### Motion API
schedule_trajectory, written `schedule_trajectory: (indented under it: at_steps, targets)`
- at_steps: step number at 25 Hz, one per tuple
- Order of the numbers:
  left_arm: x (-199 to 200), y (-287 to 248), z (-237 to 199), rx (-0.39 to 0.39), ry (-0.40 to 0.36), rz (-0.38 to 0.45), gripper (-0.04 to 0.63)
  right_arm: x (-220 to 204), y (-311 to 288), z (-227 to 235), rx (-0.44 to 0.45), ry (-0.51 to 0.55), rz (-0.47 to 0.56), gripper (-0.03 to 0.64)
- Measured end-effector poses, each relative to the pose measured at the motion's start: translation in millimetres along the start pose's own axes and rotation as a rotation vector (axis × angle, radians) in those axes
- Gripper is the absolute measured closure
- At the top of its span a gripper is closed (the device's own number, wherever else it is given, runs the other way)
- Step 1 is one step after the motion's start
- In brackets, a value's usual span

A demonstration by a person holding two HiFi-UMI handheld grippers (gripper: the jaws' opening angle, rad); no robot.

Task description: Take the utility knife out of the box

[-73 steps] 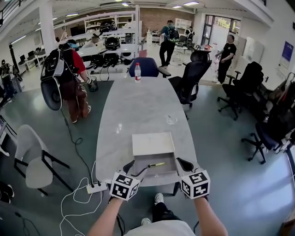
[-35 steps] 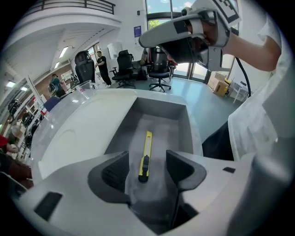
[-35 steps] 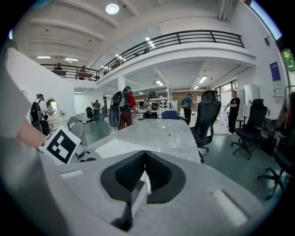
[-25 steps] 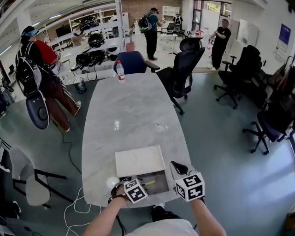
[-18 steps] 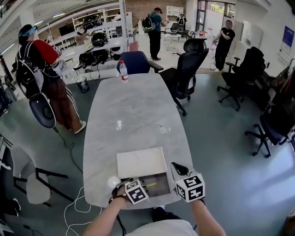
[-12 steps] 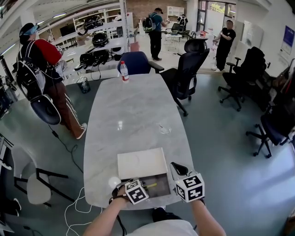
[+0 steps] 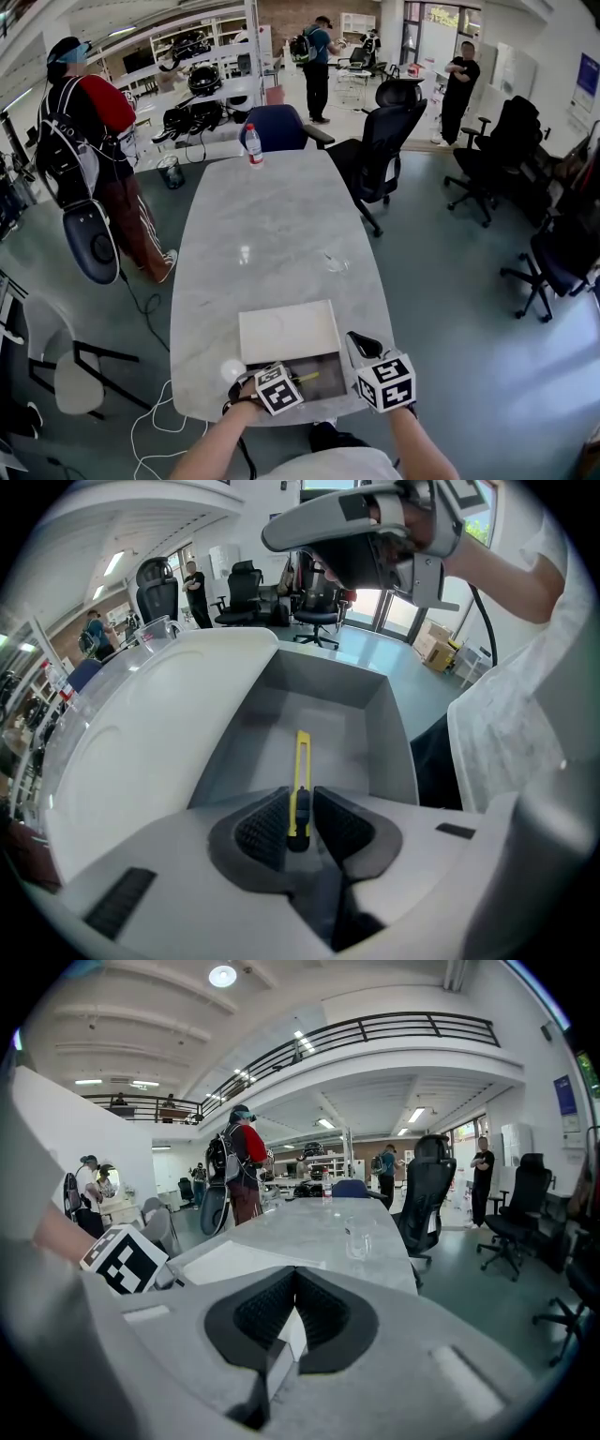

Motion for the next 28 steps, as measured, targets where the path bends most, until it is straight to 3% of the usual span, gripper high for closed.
schedule_trajectory:
  at_steps: [10,28]
  targets:
    - [-1.7,4.6,2.9,0.010,0.013,0.012,0.534,6.2,3.5,-5.2,-0.002,0.003,0.010,0.612]
    - [0.4,48.7,1.5,0.151,0.028,0.093,0.534,5.4,26.2,-24.9,-0.004,0.010,0.043,0.612]
Point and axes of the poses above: the fingertips, and each gripper's own axes: y backward along the fingers, z to its right, x out of its top, the point moved 1 cm from there along y, backward along the fingers, and after that the axes turned 8 degrees about x, right-handed, at the moved point
